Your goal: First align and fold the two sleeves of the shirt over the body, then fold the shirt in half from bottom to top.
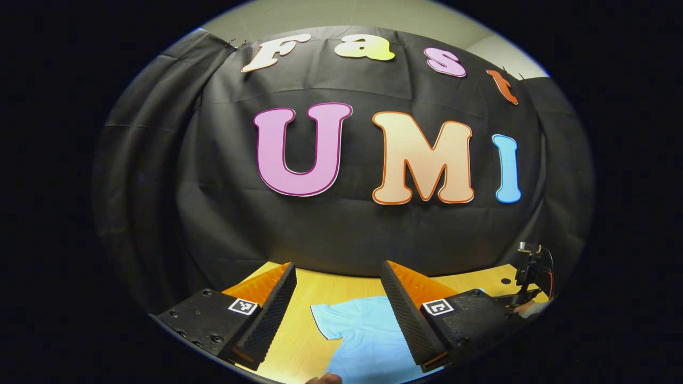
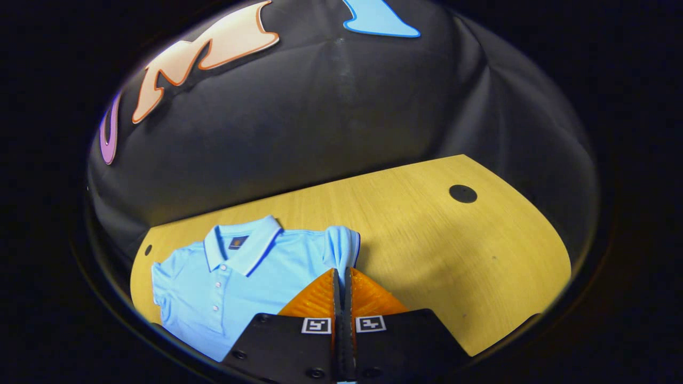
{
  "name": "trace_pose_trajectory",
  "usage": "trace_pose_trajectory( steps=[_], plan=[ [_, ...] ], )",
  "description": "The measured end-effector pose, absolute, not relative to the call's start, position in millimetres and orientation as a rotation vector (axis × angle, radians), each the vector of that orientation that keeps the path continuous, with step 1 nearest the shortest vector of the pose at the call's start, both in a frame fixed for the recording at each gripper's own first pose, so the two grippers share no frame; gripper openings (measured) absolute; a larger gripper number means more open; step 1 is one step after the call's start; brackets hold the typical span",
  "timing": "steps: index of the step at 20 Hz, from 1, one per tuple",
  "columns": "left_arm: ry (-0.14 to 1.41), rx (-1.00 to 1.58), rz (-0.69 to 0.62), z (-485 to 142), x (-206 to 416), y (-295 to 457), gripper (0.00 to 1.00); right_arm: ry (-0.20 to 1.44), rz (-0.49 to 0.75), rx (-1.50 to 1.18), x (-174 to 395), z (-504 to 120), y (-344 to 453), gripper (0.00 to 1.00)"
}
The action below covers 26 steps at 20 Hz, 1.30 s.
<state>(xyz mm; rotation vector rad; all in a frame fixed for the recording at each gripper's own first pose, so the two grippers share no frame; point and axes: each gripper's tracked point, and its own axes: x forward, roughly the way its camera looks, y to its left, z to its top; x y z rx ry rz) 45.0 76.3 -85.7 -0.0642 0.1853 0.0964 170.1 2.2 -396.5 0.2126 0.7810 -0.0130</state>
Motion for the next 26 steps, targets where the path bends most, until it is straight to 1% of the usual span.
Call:
trace_pose_trajectory(
  steps=[6,12,13,17,21,26],
  plan=[
    [0.207,-0.086,0.105,-93.8,40.7,85.1,0.96,0.805,0.077,0.323,160.1,-394.2,74.9,0.03],
    [0.241,-0.108,0.118,-109.6,38.5,105.6,0.97,0.875,0.120,0.376,144.3,-413.2,119.2,0.04],
    [0.248,-0.122,0.115,-114.6,40.4,108.0,0.97,0.872,0.138,0.375,141.5,-411.2,124.1,0.22],
    [0.257,-0.123,0.129,-134.4,55.6,122.0,0.96,0.766,0.174,0.275,139.4,-376.8,116.8,0.98],
    [0.280,-0.075,0.110,-162.5,73.7,114.2,0.96,0.720,0.179,0.267,119.7,-338.5,97.2,0.98],
    [0.346,-0.103,0.105,-210.4,106.7,97.6,0.95,0.650,0.156,0.232,82.4,-292.1,54.4,0.98]
  ],
)
